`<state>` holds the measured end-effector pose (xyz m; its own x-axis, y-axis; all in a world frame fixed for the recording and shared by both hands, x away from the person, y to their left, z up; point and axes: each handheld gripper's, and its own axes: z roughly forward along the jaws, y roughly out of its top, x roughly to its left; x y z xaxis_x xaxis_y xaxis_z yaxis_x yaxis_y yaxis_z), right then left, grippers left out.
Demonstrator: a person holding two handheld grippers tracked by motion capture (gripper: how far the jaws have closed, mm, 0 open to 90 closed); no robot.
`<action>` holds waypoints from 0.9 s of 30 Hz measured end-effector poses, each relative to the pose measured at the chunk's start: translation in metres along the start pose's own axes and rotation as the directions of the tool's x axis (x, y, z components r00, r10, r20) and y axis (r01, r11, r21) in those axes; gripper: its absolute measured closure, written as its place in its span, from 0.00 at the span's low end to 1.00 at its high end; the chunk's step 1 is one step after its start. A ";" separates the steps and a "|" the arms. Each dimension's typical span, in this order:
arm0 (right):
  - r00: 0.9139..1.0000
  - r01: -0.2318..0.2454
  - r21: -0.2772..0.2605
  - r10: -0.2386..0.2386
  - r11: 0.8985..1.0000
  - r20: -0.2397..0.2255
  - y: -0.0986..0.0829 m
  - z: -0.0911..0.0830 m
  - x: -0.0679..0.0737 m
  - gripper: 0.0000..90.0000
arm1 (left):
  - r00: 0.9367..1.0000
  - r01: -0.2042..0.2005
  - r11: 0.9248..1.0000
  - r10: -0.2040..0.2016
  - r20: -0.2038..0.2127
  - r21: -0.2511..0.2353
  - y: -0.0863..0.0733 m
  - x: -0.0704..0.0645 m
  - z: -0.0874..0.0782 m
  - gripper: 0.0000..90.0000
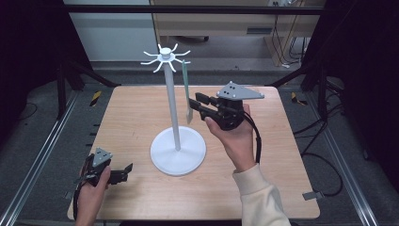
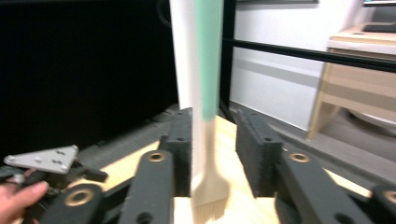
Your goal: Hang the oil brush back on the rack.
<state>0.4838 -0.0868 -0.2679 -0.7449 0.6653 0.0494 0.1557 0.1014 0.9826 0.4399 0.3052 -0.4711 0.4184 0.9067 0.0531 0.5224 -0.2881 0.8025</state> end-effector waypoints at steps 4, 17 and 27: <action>0.999 0.029 0.021 -0.030 0.999 0.046 -0.003 -0.010 0.001 0.62 | 1.000 -0.007 1.000 0.007 -0.001 0.004 0.000 -0.001 0.000 0.03; 0.972 0.016 0.097 -0.039 0.995 0.232 -0.021 -0.036 -0.013 0.42 | 1.000 -0.016 1.000 0.016 -0.007 0.000 0.002 -0.002 0.002 0.03; 0.954 -0.062 0.118 0.024 0.991 0.298 -0.038 -0.051 -0.033 0.23 | 1.000 -0.022 1.000 0.022 -0.007 0.001 0.001 -0.002 0.004 0.03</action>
<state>0.4691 -0.1503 -0.2972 -0.5137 0.8578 0.0175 0.2768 0.1464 0.9497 0.4425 0.3013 -0.4725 0.4245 0.9023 0.0745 0.5138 -0.3079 0.8008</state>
